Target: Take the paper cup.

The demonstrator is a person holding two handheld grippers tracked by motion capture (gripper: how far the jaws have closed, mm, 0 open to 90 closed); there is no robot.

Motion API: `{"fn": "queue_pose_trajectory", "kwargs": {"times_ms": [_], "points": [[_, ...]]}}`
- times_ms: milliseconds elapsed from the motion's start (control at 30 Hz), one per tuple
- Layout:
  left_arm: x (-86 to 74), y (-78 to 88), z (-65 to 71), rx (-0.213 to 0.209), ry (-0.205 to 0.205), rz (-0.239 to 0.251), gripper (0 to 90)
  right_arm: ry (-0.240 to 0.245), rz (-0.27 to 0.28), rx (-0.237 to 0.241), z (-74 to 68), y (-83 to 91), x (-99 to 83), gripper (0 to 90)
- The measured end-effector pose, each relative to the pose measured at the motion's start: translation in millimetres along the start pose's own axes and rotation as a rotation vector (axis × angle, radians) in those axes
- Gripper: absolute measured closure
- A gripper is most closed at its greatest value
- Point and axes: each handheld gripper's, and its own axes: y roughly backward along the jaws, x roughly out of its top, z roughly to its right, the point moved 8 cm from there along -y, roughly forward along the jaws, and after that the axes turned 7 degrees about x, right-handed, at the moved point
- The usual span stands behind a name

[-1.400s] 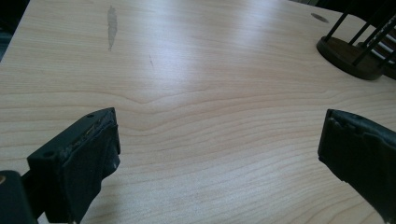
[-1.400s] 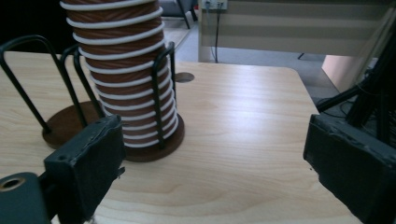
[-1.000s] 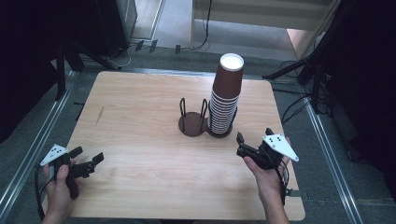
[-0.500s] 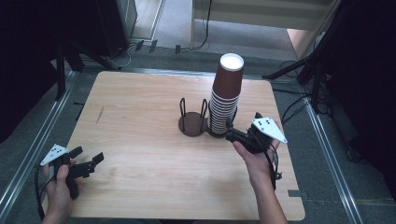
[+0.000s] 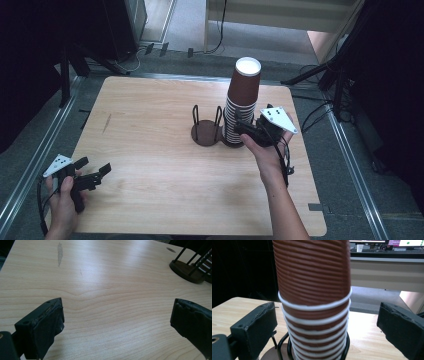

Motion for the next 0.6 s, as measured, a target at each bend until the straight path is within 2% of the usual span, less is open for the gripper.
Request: {"fn": "queue_pose_trajectory", "kwargs": {"times_ms": [167,300,600], "points": [[0.0,-0.1,0.4,-0.003,0.003,0.0,0.0,0.0,0.008,0.0,-3.3,-9.9,8.7,2.5],[-0.2,0.1,0.3,-0.005,0.0,-0.002,0.0,-0.022,0.014,-0.012,-2.3,-15.8,15.5,2.4],[0.1,0.7,0.1,-0.004,-0.006,0.003,0.0,0.0,0.017,-0.012,-4.1,-30.2,24.9,2.4]]}}
